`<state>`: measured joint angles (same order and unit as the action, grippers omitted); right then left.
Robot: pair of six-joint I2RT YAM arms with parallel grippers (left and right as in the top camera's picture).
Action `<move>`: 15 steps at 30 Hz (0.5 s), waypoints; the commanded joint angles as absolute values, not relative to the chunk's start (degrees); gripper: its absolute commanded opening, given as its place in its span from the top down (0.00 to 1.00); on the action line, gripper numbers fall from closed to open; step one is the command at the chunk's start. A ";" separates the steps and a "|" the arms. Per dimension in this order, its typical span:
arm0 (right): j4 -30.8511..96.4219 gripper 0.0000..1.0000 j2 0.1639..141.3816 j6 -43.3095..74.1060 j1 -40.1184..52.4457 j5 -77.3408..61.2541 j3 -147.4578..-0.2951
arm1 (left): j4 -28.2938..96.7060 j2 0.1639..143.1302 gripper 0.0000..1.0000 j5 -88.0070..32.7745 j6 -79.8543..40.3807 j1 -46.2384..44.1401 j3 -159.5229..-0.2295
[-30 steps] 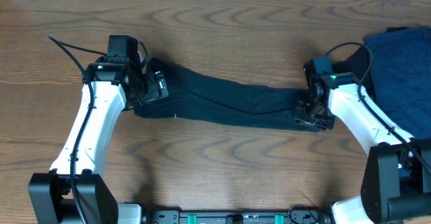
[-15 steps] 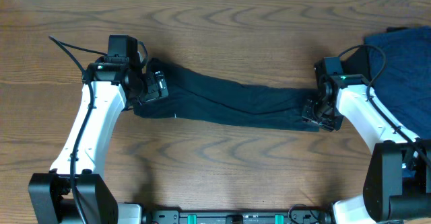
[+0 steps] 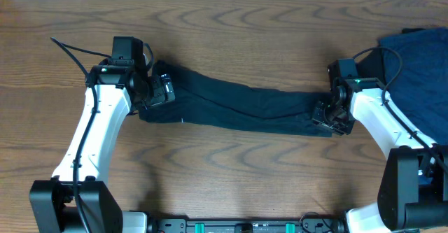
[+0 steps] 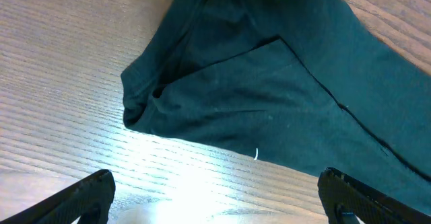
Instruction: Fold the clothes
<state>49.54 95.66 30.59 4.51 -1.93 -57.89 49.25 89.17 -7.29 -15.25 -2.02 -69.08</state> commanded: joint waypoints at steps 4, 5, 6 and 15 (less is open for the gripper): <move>49.01 0.59 95.92 31.33 4.14 -2.39 -56.95 | 49.45 89.80 0.02 -6.85 -15.33 -1.89 -68.58; 48.99 0.58 95.92 31.44 4.12 -2.39 -56.77 | 49.45 89.80 0.02 -6.85 -15.33 -1.89 -68.55; 48.99 0.58 95.92 31.53 4.12 -2.37 -56.55 | 49.45 89.80 0.02 -6.83 -15.33 -1.89 -68.55; 46.44 0.68 95.92 31.51 4.12 -2.39 -54.96 | 49.45 89.80 0.02 -6.85 -15.33 -1.89 -68.55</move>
